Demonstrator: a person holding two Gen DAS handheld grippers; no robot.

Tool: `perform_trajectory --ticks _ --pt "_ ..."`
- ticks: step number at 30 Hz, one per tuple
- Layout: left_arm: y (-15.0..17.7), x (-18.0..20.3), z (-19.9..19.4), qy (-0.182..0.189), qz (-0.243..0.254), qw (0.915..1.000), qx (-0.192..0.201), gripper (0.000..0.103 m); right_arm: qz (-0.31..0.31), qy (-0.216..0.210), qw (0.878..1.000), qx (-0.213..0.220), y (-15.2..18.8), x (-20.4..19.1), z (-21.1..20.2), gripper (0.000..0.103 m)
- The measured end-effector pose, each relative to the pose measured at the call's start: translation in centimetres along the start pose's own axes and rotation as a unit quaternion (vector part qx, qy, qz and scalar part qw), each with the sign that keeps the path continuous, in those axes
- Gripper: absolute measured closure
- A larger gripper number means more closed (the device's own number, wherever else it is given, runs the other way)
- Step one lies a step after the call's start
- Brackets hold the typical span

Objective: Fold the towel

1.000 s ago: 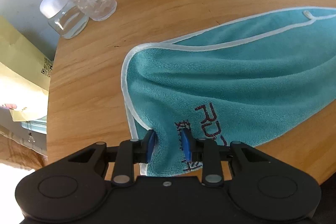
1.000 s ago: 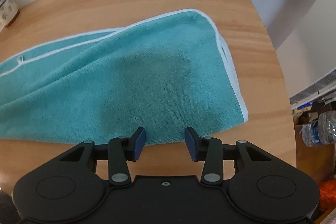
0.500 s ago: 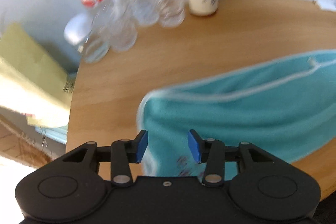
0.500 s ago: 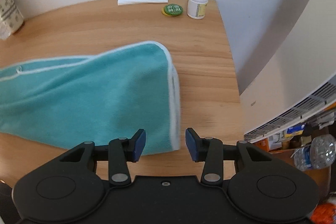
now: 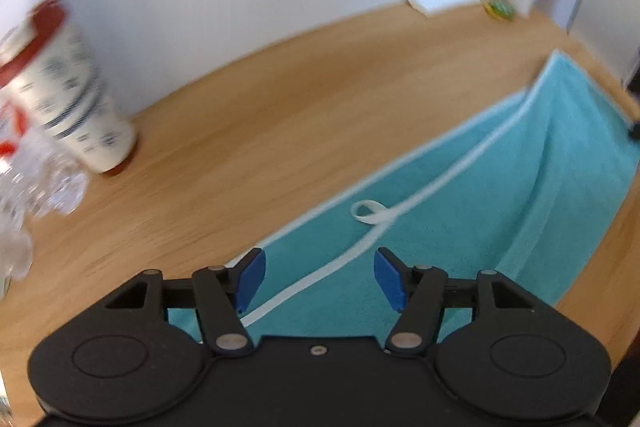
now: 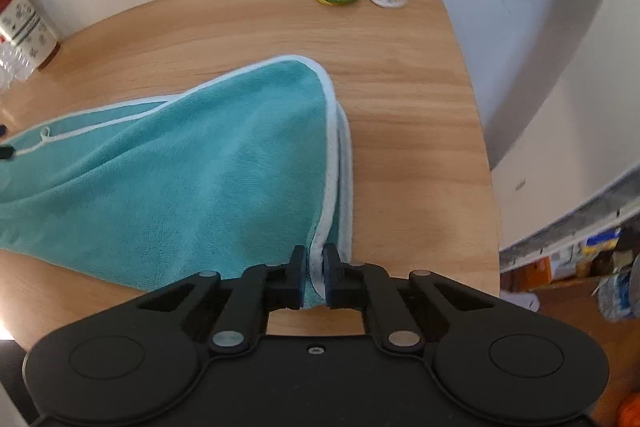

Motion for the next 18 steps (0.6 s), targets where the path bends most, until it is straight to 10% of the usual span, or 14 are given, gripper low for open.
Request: perform_trajectory --ticks 18 --pt "0.5 0.8 1.6 -0.002 -0.011 0.9999 0.002 0.087 -0.028 0.023 0.999 -0.034 1.9 -1.2 -0.6 0.099"
Point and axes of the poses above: each gripper's, at about its wrist camera, not at the fingertips, and z roughly the way its jaws point, x to its right, y to its underside, the point moved 2 cm from there along z, roughly the way its jaws point, and after that the axes turned 2 degrees about z, right-handed, at the moved point
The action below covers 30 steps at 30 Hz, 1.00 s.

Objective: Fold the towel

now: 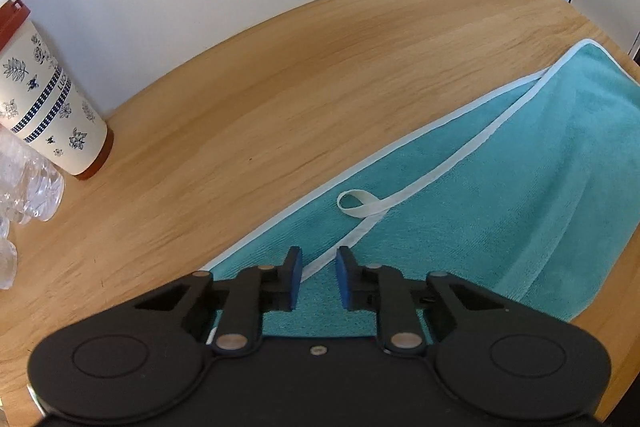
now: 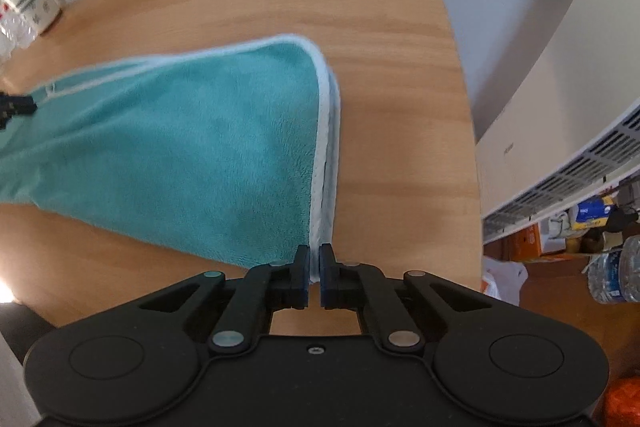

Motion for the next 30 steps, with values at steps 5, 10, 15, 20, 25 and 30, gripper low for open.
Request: perform_trajectory --ticks 5,10,15,20,25,30 --pt "0.2 -0.1 0.0 0.000 -0.009 1.0000 0.003 0.089 -0.042 0.016 0.999 -0.004 -0.5 -1.0 -0.1 0.097" --pt "0.0 0.0 -0.4 -0.002 -0.024 0.9997 0.001 0.088 -0.083 0.028 0.996 0.030 -1.9 -1.0 -2.4 0.078" --pt "0.1 0.1 -0.4 -0.004 -0.009 0.9999 -0.004 0.089 -0.099 0.017 0.992 0.073 -5.8 -0.5 -3.5 0.067" --pt "0.2 0.0 -0.3 0.000 -0.014 0.9999 -0.003 0.089 -0.130 -0.003 0.987 0.097 -11.1 -2.1 -0.5 0.067" --pt "0.2 -0.2 -0.2 0.005 -0.013 0.9999 -0.004 0.090 -0.161 -0.017 0.985 0.054 -13.6 -3.6 4.0 0.073" --pt "0.1 -0.2 -0.3 0.005 0.000 1.0000 0.003 0.098 -0.141 -0.055 0.987 0.049 -13.3 -3.0 2.9 0.096"
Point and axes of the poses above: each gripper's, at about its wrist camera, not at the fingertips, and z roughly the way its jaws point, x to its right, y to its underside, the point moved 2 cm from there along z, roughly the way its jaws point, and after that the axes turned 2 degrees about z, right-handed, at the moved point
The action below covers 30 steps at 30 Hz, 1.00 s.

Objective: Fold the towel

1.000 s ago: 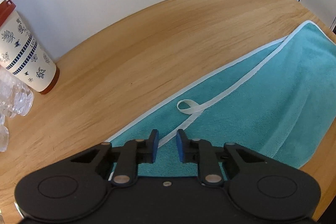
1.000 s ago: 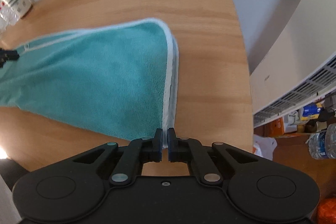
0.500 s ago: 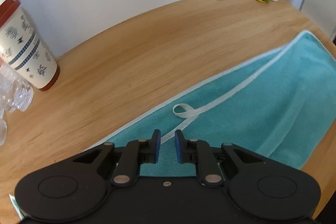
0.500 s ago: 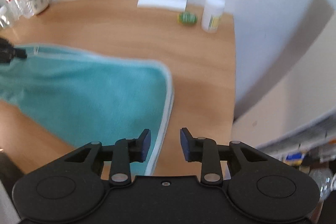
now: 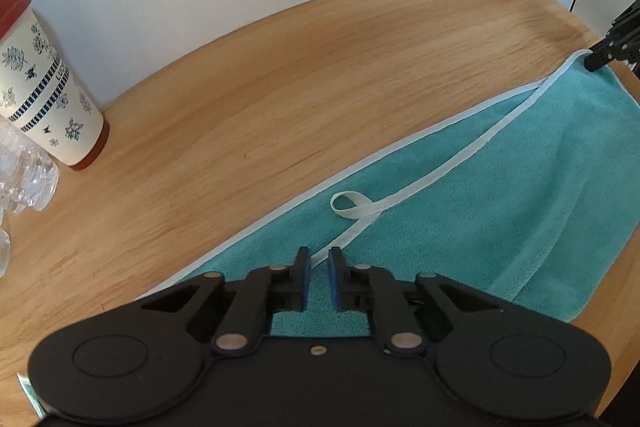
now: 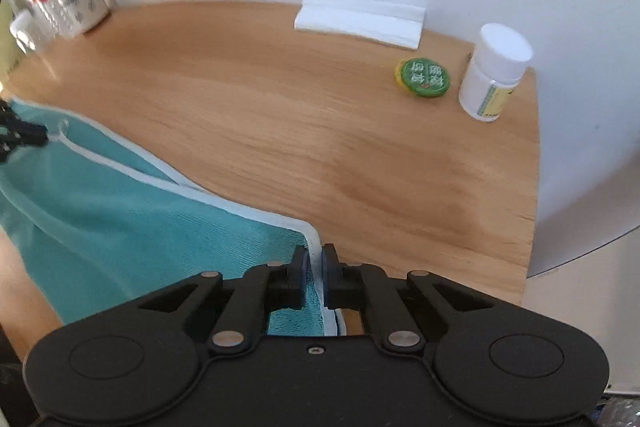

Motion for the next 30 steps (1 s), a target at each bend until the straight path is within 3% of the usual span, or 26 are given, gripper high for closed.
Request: perform_trajectory --ticks 9,18,24,29,30 --pt "-0.3 -0.6 -0.4 0.002 -0.002 0.9999 0.017 0.101 0.052 0.007 0.997 0.057 2.5 -1.7 -5.7 0.096" --pt "-0.3 -1.0 0.2 -0.007 0.006 0.9999 0.006 0.101 0.102 0.054 0.993 0.036 2.3 0.4 -0.8 0.096" --pt "0.1 -2.4 -0.4 -0.026 -0.014 0.9996 0.004 0.100 0.076 0.077 0.994 0.029 1.4 0.0 0.9 0.093" --pt "1.3 -4.9 -1.8 -0.050 -0.038 0.9980 0.002 0.097 0.036 0.116 0.992 0.027 1.7 -1.0 0.8 0.071" --pt "1.7 -5.4 -2.1 -0.054 -0.040 0.9978 0.000 0.095 0.030 0.118 0.992 0.020 1.7 -1.0 0.6 0.071"
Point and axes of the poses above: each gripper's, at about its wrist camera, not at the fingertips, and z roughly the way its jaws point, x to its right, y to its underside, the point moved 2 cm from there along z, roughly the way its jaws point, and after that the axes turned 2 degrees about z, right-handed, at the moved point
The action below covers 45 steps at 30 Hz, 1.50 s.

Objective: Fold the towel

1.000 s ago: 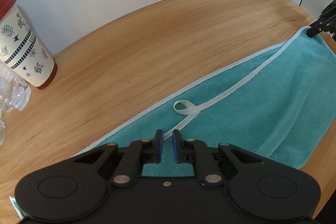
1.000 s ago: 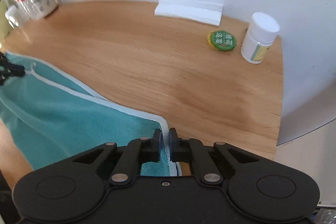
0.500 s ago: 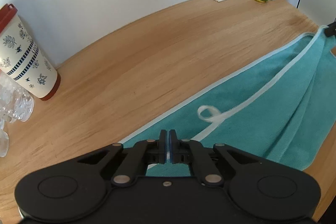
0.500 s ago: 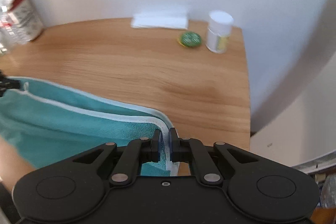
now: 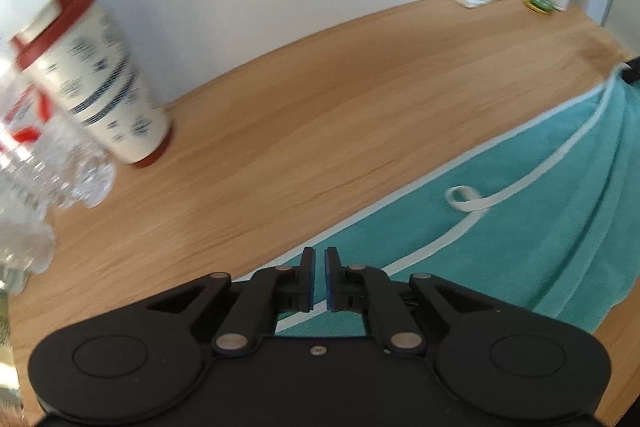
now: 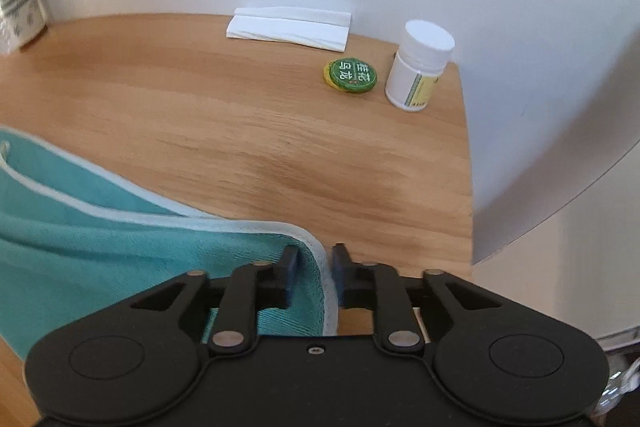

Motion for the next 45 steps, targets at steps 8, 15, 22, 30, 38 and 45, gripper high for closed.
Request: perform_trajectory --ticks 8,15,22,30,38,45 --pt "3.0 -3.7 -0.9 0.045 0.077 0.9960 -0.011 0.065 -0.073 0.000 0.997 -0.003 -2.1 -2.5 -2.6 0.067" --pt "3.2 -4.6 0.5 0.081 0.135 0.9874 -0.019 0.065 -0.130 -0.095 0.987 -0.006 -4.1 -10.5 -2.5 0.067" --pt "2.6 -3.9 1.6 0.112 0.166 0.9796 -0.014 0.065 -0.180 -0.180 0.966 -0.046 -4.5 -16.7 0.0 0.067" --pt "2.6 -4.2 1.7 0.144 0.173 0.9740 -0.024 0.081 -0.203 -0.174 0.960 -0.077 -4.5 -17.0 1.3 0.068" --pt "3.0 -2.7 1.0 0.134 0.202 0.9702 -0.009 0.101 -0.210 -0.159 0.960 -0.090 -4.7 -17.9 0.3 0.095" --pt "2.9 -2.9 0.5 0.108 0.196 0.9747 0.009 0.102 -0.175 -0.148 0.971 -0.065 -4.7 -17.4 -1.3 0.095"
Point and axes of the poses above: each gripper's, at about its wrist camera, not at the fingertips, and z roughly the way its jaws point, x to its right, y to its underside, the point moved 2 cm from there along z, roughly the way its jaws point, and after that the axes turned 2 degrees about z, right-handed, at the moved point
